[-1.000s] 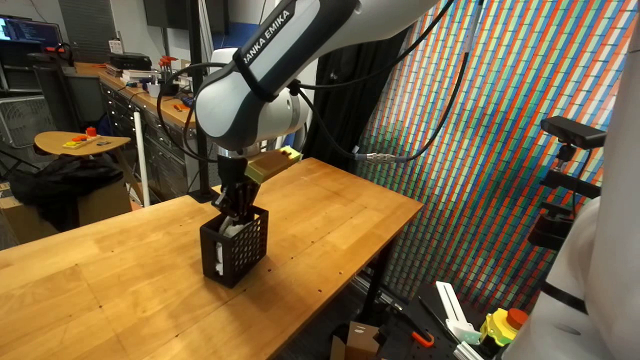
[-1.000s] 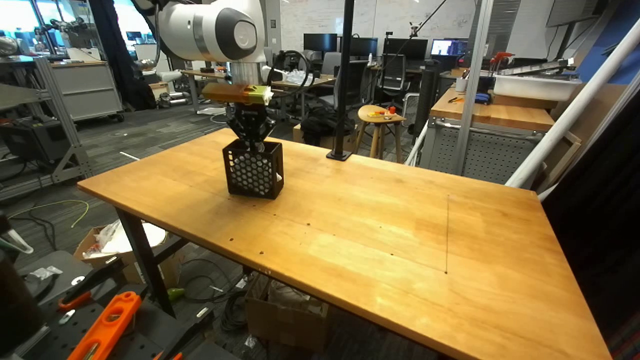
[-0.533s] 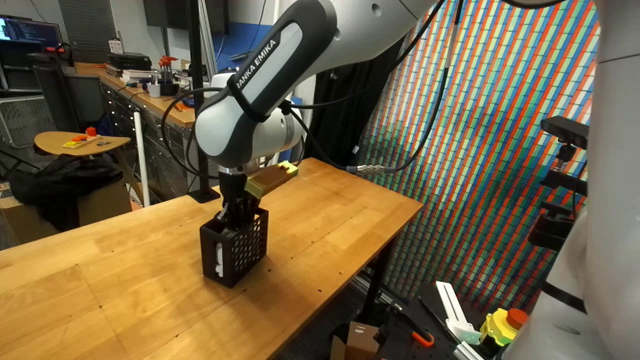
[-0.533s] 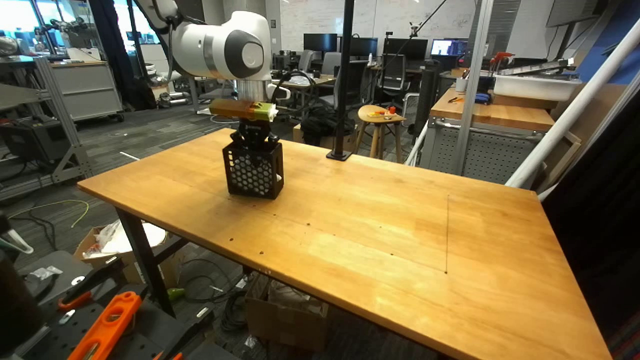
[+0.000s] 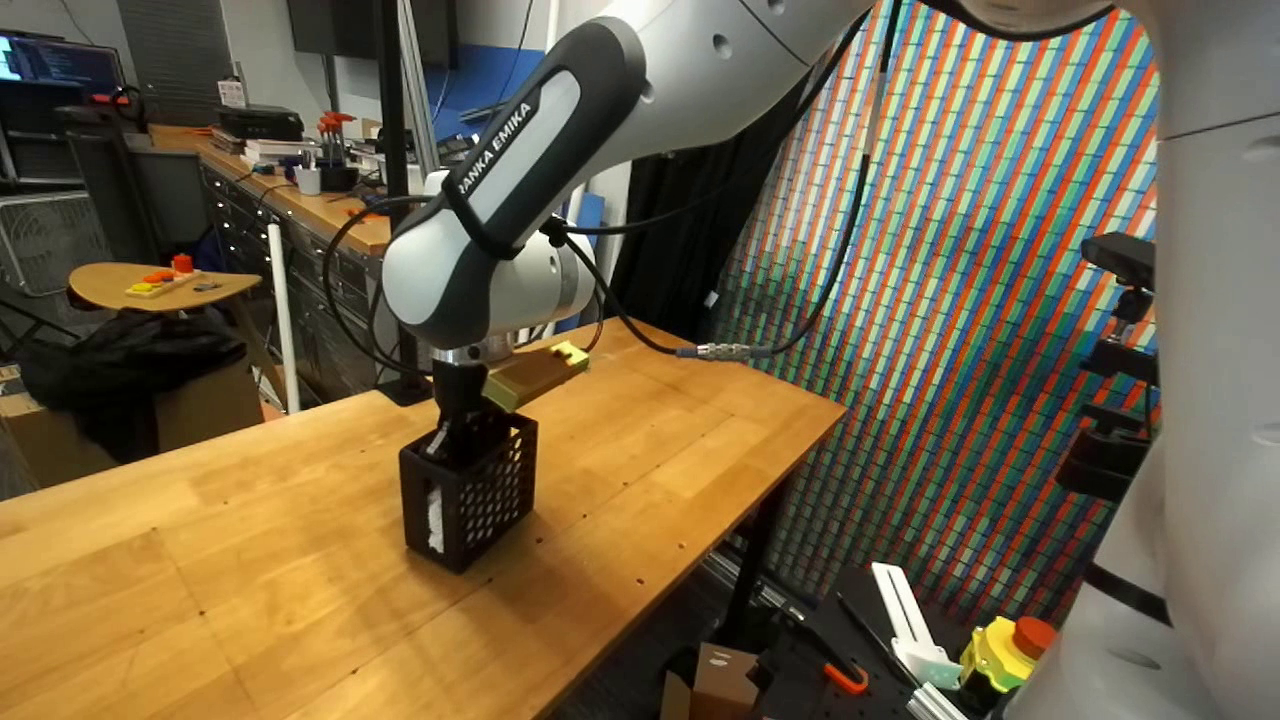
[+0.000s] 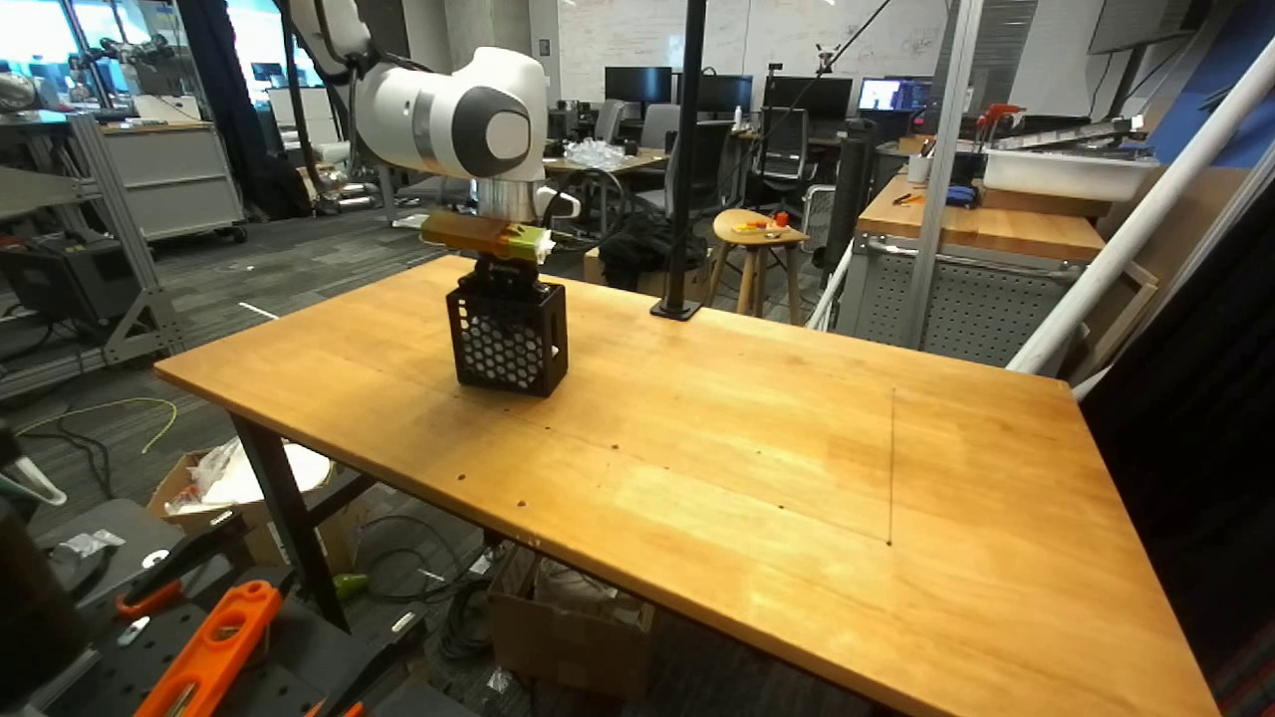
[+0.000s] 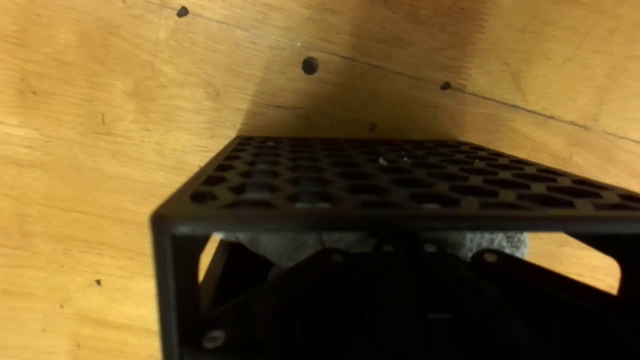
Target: Put the white towel in the black basket.
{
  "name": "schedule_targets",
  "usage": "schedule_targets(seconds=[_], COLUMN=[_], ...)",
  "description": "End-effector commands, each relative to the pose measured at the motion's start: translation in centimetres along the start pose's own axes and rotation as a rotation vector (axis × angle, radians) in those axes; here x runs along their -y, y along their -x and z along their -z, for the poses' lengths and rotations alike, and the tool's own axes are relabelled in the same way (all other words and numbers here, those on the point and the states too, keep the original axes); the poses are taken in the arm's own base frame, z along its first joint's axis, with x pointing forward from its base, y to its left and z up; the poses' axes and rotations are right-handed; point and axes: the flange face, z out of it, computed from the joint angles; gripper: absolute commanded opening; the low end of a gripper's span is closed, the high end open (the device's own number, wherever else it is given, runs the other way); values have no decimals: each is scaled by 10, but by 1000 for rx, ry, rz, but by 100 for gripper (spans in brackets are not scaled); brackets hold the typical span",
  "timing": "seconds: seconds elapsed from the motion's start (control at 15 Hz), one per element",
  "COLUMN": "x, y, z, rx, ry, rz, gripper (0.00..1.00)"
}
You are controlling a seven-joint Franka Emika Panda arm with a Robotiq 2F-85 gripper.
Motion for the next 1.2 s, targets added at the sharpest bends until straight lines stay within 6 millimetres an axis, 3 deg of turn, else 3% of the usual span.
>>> schedule_targets(seconds=[0.0, 0.6, 1.13], x=[-8, -9, 10], y=[2, 18, 35], z=[-7, 56, 125], rx=[11, 11, -7], ry=[-18, 83, 150], rz=[-7, -2, -21], gripper=[0, 1, 1])
